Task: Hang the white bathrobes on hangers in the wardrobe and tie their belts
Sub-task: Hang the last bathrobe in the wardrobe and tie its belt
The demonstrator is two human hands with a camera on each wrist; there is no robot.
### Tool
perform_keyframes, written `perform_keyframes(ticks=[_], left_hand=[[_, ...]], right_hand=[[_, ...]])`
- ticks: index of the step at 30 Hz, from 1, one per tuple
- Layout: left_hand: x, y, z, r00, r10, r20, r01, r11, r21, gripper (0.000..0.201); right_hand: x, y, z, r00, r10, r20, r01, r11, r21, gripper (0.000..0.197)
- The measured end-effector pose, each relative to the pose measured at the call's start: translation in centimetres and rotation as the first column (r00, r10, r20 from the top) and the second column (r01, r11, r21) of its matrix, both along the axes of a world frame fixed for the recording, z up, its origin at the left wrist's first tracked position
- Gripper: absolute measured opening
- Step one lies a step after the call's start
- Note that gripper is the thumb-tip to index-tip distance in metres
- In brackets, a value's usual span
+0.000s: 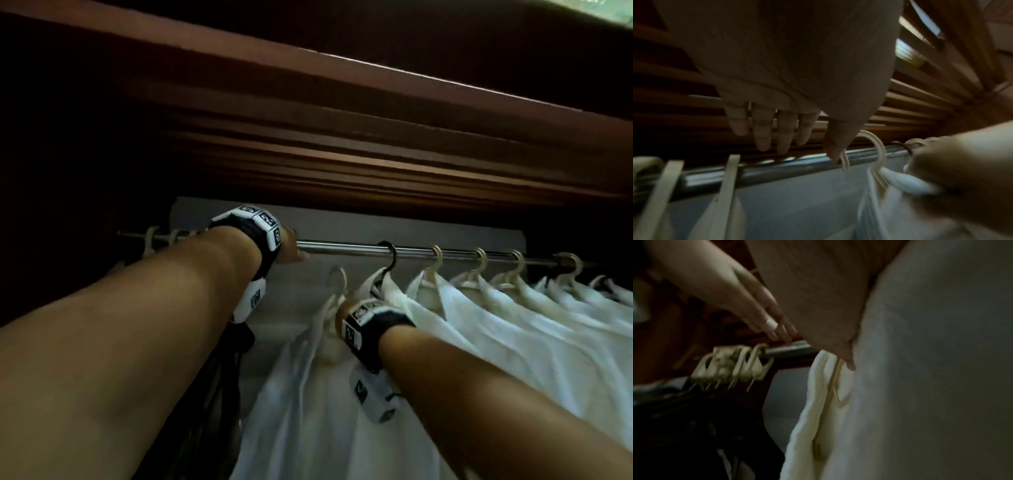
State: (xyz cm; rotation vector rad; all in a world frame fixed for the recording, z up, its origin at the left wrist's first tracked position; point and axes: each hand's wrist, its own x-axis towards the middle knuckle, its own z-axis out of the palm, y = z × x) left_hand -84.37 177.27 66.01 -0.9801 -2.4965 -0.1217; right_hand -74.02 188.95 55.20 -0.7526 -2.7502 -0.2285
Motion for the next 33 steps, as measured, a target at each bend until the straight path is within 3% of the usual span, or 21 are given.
perform_keyframes(ticks=[3,5,7,13,15,18,19,23,26,30,33], left_hand=[[-1.5,2.3,-0.5,0.996,-0.091,0.023,0.091,0.996,-0.005,0.06],[-2.4,2.7,0.0,0.987,-0.149,0.061,0.147,0.989,0.035,0.055],[-2.4,2.5,0.3,0.98,-0.17,0.1,0.165,0.984,0.063,0.055],[-2.0,2.2,-0.8,0.977,-0.182,0.116,0.167,0.978,0.125,0.073],[-1.7,2.3,-0.8,0.966,-0.211,0.151,0.191,0.972,0.139,0.074],[-1.2,2.1,-0.4,0.944,-0.204,0.258,0.164,0.972,0.169,0.085],[-1.5,2.2,-0.3,0.945,-0.193,0.265,0.15,0.973,0.174,0.09],[-2.0,2.3,-0.8,0.966,-0.14,0.218,0.103,0.979,0.175,0.098],[-2.2,2.6,-0.9,0.977,-0.111,0.179,0.085,0.985,0.151,0.103],[-2.9,3.1,-0.8,0.992,-0.058,0.113,0.045,0.993,0.113,0.116],[-3.4,3.3,-0.8,0.997,-0.02,0.07,0.013,0.996,0.088,0.136]], right_hand=[[-2.6,2.2,-4.6,0.989,0.031,0.148,-0.045,0.995,0.091,0.06],[-4.0,3.0,-6.3,0.995,0.061,0.075,-0.068,0.993,0.095,0.061],[-4.2,2.5,-5.6,0.995,0.099,0.018,-0.1,0.99,0.098,0.05],[-0.8,2.3,1.9,0.983,0.019,-0.181,0.009,0.988,0.151,0.06],[0.3,1.6,5.1,0.988,-0.011,-0.152,0.034,0.988,0.152,0.068],[0.9,1.1,7.6,0.992,-0.11,-0.069,0.124,0.96,0.252,0.061],[0.6,1.1,7.2,0.991,-0.13,-0.032,0.134,0.951,0.278,0.06],[-1.2,2.3,3.2,0.989,-0.119,0.082,0.096,0.965,0.243,0.089],[-2.8,3.1,2.4,0.992,-0.12,0.033,0.107,0.96,0.26,0.084],[-2.5,2.5,2.4,0.995,-0.059,-0.085,0.068,0.991,0.113,0.059],[-2.0,2.2,2.1,0.995,-0.031,-0.091,0.037,0.997,0.067,0.077]])
